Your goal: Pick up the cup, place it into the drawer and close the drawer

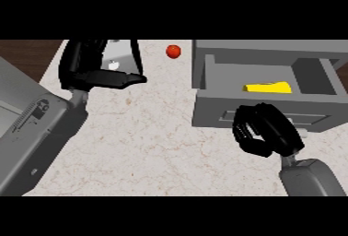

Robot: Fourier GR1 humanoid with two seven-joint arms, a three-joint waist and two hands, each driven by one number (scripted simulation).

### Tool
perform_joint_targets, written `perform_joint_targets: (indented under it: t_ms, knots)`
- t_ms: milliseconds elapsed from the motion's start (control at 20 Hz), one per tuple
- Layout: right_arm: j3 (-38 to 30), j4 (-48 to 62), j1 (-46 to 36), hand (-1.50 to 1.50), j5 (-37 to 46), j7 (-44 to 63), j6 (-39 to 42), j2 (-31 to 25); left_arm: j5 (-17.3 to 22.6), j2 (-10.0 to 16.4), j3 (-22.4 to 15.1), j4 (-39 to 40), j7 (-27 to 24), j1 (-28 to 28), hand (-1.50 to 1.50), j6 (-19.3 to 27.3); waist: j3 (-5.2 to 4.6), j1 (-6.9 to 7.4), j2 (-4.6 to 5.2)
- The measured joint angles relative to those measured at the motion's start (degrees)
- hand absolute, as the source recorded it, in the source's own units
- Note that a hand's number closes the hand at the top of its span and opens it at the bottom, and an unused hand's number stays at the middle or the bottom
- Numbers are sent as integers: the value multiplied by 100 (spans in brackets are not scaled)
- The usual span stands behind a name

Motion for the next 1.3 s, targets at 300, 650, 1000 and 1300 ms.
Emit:
perform_joint_targets:
  t_ms: [300, 650, 1000, 1300]
  knots:
    - [5, 1970, -961, 150, 650, -482, -698, 240, 55, 342, 290, -480, -189, 839, -150, -393, 3, -13, 21]
    - [-482, 4314, -2310, 150, 768, -1226, -1344, 490, 44, 571, 638, -799, -113, 1326, -150, -726, -9, -31, 13]
    - [-1001, 6106, -3428, 150, 661, -1756, -1446, 367, 48, 631, 813, -847, -223, 1599, -150, -1093, -10, 99, 60]
    - [-1233, 6768, -3720, 150, 468, -2158, -1163, 304, 81, 616, 862, -813, -295, 1660, -150, -1384, -17, 162, 47]
